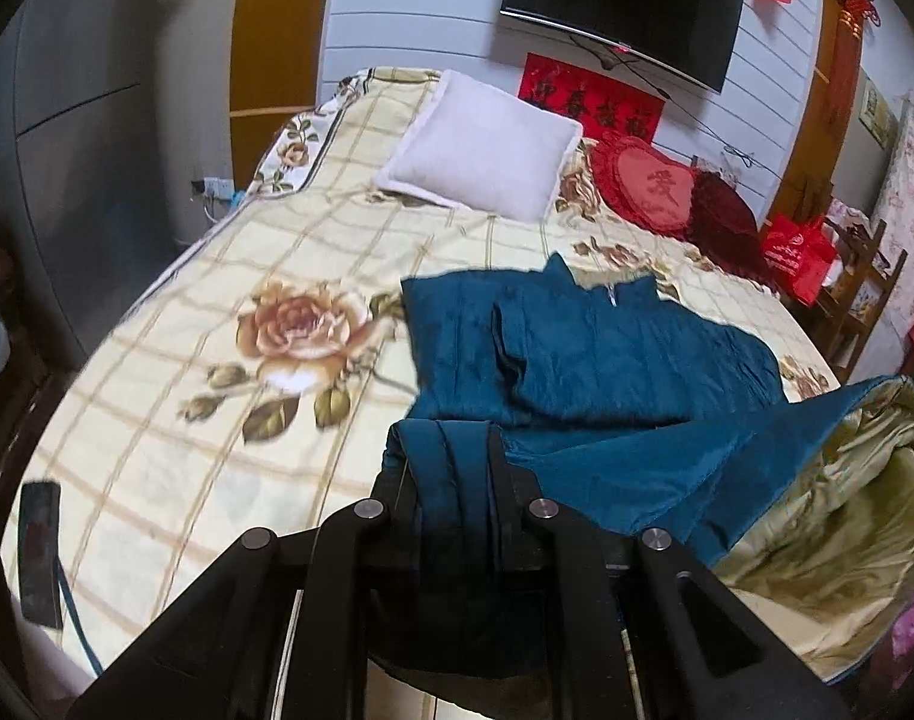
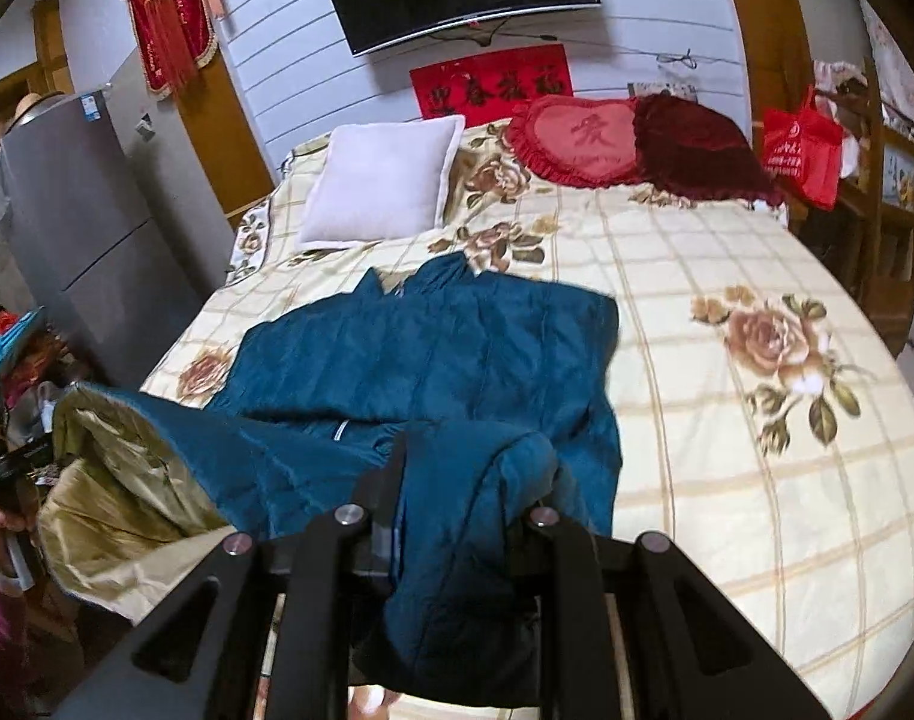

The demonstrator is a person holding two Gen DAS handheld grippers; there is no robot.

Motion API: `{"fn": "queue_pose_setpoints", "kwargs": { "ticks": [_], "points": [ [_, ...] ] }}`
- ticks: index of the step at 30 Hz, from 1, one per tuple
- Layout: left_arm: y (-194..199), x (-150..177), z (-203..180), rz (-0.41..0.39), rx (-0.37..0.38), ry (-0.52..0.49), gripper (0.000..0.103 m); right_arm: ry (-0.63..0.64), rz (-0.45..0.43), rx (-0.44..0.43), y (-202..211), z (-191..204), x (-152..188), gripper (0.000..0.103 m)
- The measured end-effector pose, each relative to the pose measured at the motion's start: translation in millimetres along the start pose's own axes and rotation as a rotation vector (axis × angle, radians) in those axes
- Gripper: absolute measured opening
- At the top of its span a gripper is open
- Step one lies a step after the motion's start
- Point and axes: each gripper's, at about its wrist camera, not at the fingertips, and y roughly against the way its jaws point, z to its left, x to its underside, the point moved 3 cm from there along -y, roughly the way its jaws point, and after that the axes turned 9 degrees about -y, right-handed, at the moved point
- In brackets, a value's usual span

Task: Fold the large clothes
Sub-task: 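Lift the hem with both tools and fold it toward the collar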

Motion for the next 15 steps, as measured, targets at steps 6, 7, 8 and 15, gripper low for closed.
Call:
{"fn": "queue_pose_setpoints", "kwargs": {
  "ticks": [6,7,8,15],
  "points": [
    [-21.6,-26.1,-7.7,-0.019,-0.055,-0.031,0.000,-0.008,0.000,0.035,-29.1,-3.9,-27.4,0.020],
    [-24.6,-29.8,-8.4,-0.021,-0.060,-0.035,0.000,-0.009,0.001,0.040,-33.0,-4.7,-30.3,0.020],
    [-28.3,-33.6,-9.0,-0.021,-0.065,-0.038,0.000,-0.012,0.004,0.046,-38.5,-5.9,-34.4,0.020],
    [-59.1,-56.7,-6.0,-0.012,-0.091,-0.025,0.000,-0.015,0.020,0.084,-76.4,-8.8,-59.1,0.020]
  ]
}}
